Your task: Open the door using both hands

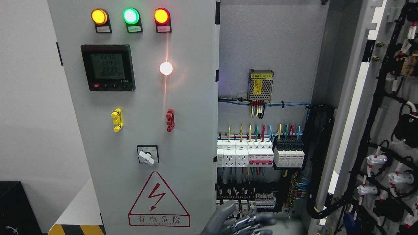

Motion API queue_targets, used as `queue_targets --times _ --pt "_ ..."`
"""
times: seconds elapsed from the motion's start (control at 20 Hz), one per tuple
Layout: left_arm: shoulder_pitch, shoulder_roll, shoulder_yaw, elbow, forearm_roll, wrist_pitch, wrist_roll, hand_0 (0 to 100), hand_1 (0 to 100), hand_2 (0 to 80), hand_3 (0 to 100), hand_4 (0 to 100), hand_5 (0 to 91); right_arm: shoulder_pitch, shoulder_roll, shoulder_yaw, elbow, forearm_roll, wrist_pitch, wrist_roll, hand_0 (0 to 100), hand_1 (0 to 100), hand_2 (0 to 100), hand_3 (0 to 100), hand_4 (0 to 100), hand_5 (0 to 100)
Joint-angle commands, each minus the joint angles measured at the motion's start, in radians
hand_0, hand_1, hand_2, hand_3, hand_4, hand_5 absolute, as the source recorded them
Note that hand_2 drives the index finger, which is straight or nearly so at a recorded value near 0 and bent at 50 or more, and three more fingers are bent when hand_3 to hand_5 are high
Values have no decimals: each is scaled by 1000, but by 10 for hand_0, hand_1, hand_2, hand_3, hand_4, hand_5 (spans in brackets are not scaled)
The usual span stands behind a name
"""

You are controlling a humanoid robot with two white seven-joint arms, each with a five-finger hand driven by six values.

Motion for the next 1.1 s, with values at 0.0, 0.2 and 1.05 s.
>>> queue_targets --times 0.0,0.2,1.05 --pt "379 153 162 26 -142 1 -2 0 0 0 0 0 0 0 0 0 0 0 0 1 0 0 0 0 0 0" --pt "606 116 305 79 -239 0 -2 0 0 0 0 0 0 0 0 0 0 0 0 1 0 0 0 0 0 0" --pt "801 -137 492 706 -267 -72 -3 0 0 0 0 0 0 0 0 0 0 0 0 1 0 0 0 0 0 0"
